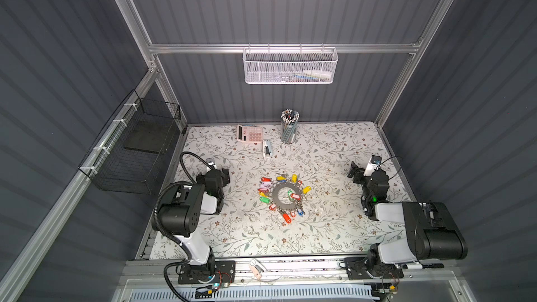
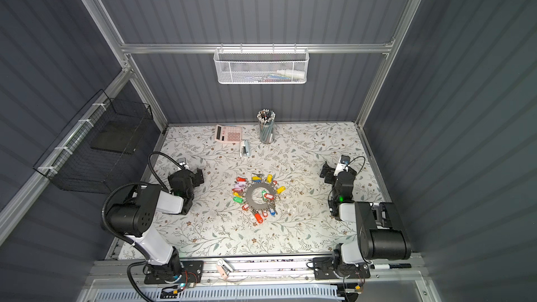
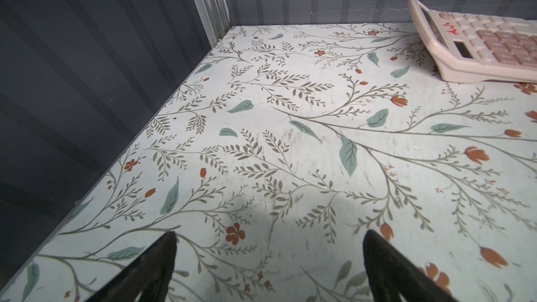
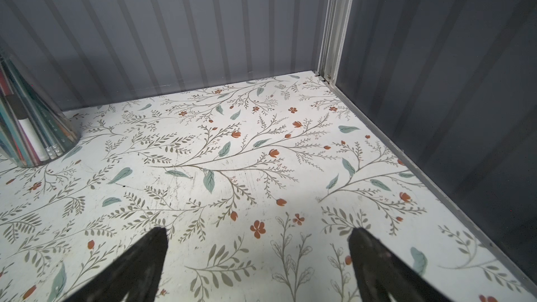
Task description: Put the keys on the keyring
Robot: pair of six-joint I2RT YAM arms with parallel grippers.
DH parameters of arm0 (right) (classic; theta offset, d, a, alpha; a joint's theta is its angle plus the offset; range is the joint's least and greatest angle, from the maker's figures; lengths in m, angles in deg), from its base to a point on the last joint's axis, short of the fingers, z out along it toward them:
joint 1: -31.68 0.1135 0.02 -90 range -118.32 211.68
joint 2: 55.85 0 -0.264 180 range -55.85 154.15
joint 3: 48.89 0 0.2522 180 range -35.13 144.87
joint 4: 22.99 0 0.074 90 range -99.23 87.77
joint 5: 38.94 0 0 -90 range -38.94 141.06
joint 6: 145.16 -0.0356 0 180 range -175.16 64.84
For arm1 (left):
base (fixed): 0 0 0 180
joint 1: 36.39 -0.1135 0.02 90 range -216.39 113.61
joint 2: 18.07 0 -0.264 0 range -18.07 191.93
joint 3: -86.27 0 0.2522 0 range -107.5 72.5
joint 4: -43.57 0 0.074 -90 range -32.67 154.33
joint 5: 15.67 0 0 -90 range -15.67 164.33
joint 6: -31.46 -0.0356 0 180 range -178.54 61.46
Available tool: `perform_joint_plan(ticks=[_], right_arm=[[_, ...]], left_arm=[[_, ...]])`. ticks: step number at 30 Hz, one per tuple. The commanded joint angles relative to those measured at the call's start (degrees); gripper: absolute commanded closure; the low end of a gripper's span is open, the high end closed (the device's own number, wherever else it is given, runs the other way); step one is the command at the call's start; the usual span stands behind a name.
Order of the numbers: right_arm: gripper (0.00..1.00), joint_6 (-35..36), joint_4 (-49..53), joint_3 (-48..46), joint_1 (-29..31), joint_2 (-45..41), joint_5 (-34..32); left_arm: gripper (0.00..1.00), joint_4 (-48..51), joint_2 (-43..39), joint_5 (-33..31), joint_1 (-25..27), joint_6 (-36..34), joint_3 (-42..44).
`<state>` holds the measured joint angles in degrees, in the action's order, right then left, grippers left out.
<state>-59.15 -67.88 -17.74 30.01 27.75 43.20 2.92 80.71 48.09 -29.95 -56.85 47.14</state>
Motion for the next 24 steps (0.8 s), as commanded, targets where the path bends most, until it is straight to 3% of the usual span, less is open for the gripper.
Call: perform_joint_plan(ticks=[1,18,24], right_arm=[[0.01,0.5,-0.5,-0.1,0.2,0.4,0.4],[0.01,0.5,-0.2,0.1,0.1,0.4,0.4],[0.01,-0.3,1.5,0.8,-1.8,0.2,4.4]], left_arm=[[0.0,-0.2,-0.5,0.4,0.2,0.3,-0.4],[0.0,-0.3,-0.4,0.4,0.1,0.3,-0.5],[0.0,-0.2,-0.3,0.4,0.1,0.3,-0.5]])
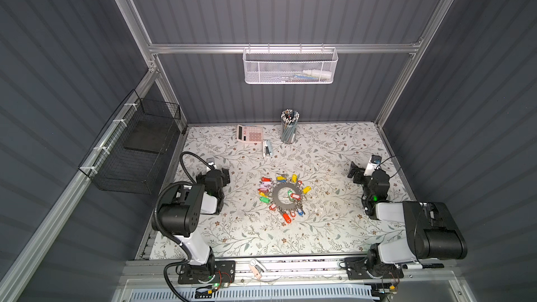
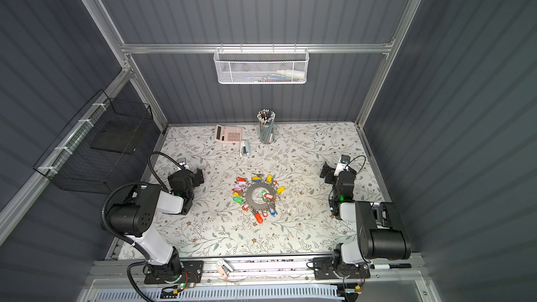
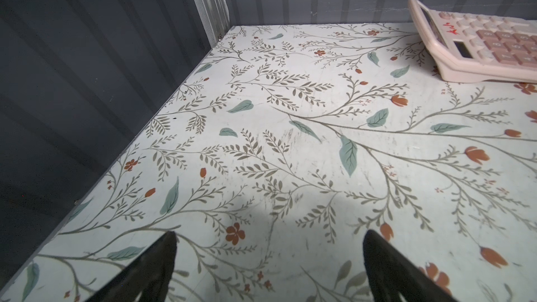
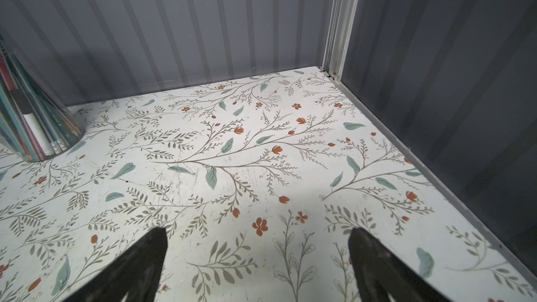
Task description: Put the keys on the keyring
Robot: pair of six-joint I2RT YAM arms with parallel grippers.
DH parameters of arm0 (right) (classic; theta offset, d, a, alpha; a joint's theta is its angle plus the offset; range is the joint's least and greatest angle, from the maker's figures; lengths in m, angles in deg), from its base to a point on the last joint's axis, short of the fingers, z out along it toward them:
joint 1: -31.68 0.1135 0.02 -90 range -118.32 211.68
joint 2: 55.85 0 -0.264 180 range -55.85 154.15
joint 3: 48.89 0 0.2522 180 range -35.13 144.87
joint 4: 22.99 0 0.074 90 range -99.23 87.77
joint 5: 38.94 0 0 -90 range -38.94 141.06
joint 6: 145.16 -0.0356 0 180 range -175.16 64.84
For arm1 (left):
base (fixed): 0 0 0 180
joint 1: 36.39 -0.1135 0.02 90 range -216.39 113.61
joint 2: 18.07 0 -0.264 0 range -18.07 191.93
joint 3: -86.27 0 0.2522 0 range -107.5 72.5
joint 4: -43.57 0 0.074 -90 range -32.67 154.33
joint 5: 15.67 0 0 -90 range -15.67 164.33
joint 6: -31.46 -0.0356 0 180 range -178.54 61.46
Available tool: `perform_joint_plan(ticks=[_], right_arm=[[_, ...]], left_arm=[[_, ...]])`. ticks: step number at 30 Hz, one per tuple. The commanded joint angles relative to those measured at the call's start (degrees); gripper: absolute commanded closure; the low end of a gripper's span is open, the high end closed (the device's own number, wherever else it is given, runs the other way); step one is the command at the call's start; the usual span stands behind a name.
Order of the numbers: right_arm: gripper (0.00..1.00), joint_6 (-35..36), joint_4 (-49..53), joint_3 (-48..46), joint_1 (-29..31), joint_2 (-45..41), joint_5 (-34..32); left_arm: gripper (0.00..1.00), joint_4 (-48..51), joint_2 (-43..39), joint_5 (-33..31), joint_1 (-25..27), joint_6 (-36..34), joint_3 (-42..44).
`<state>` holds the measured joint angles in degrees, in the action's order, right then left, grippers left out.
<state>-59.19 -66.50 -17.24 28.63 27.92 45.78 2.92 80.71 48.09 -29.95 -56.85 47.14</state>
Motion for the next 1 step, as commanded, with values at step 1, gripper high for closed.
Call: perform_joint_plan(ticks=[1], right_arm=[[0.01,-0.1,-0.3,0.0,-0.3,-0.1,1.9]], left_arm=[[0.0,-0.2,-0.4,0.4,0.2,0.3,-0.5]])
